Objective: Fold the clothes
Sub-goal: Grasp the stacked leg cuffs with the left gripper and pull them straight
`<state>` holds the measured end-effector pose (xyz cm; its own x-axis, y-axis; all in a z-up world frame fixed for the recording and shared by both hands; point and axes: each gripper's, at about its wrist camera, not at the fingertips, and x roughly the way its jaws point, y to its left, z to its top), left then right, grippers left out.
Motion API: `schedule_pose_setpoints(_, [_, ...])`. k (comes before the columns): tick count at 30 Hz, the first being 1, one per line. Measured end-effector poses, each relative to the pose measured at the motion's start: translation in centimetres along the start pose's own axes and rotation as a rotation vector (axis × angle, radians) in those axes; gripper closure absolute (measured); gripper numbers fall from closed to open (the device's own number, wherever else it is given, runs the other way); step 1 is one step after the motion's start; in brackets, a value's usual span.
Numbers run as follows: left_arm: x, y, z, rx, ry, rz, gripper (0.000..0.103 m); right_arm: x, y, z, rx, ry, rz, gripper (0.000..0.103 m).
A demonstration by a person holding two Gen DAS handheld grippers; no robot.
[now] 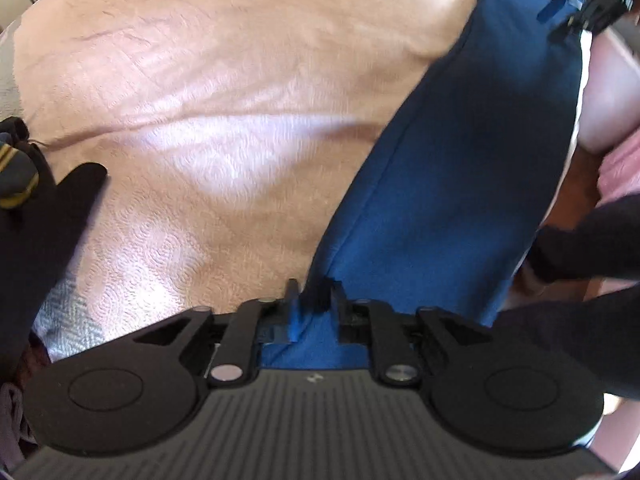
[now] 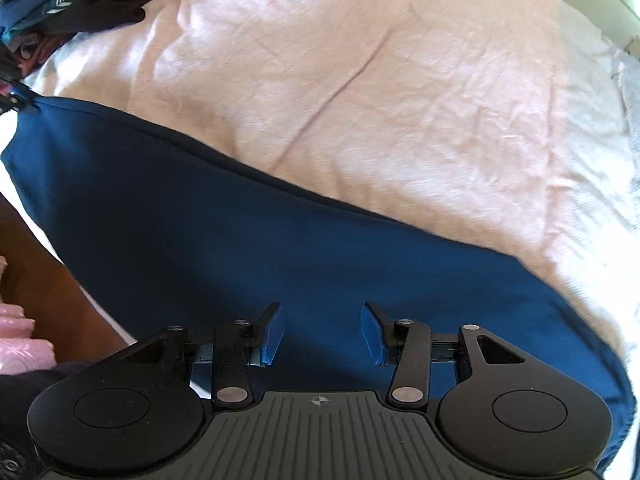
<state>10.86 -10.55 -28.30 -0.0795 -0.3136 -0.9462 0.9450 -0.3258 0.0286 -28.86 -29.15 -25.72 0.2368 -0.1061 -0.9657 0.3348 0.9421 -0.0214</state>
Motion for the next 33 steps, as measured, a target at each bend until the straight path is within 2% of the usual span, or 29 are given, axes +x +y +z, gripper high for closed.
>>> schedule_pose_setpoints(6, [-1.0,0.5,-1.8,-0.033,-0.029,0.041,0.084,-0.1,3.0,-0.4,0.004,0.015,0.066,0.057])
schedule_pose_setpoints(7, [-1.4,0.5,-2.1,-0.034,-0.027,0.062,0.082,-0.1,3.4,-0.6,0.009,0.013,0.082,0.057])
schedule_pose_setpoints(8, [-1.7,0.4,-2.3,-0.034,-0.024,0.083,0.075,-0.1,3.9,-0.7,0.019,0.007,0.105,0.057])
schedule_pose_setpoints(9, [-2.1,0.3,-2.5,-0.033,-0.021,0.103,0.075,-0.1,4.3,-0.9,0.028,0.001,0.129,0.057])
schedule_pose_setpoints(13, [-3.5,-2.0,-2.9,0.03,-0.008,0.166,0.074,0.2,6.4,-1.5,0.017,-0.011,0.222,0.057])
schedule_pose_setpoints(17, [-4.5,-6.8,-3.9,0.157,0.001,0.191,0.073,0.7,7.7,-2.0,-0.002,-0.021,0.29,0.057])
schedule_pose_setpoints(20, [-3.1,-10.8,-5.3,0.357,0.04,0.257,0.071,1.0,8.4,-2.0,0.012,-0.044,0.329,0.057])
schedule_pose_setpoints(24, [-0.4,-12.7,-7.8,0.576,0.105,0.336,0.071,1.2,10.8,-1.6,-0.049,-0.092,0.347,0.057])
schedule_pose_setpoints(26, [0.2,-12.5,-9.3,0.66,0.13,0.358,0.071,1.2,12.6,-1.2,-0.073,-0.122,0.356,0.057])
schedule_pose_setpoints(28, [-0.2,-11.7,-10.4,0.703,0.104,0.36,0.071,1.0,14.9,-0.7,-0.076,-0.146,0.371,0.057])
schedule_pose_setpoints(30, [-1.3,-10.3,-11.0,0.686,0.042,0.317,0.071,1.1,17.5,-0.1,-0.056,-0.161,0.389,0.057])
schedule_pose_setpoints(33, [-2.9,-7.7,-11.5,0.656,-0.064,0.221,0.07,1.7,21.8,0.7,0.042,-0.172,0.404,0.057])
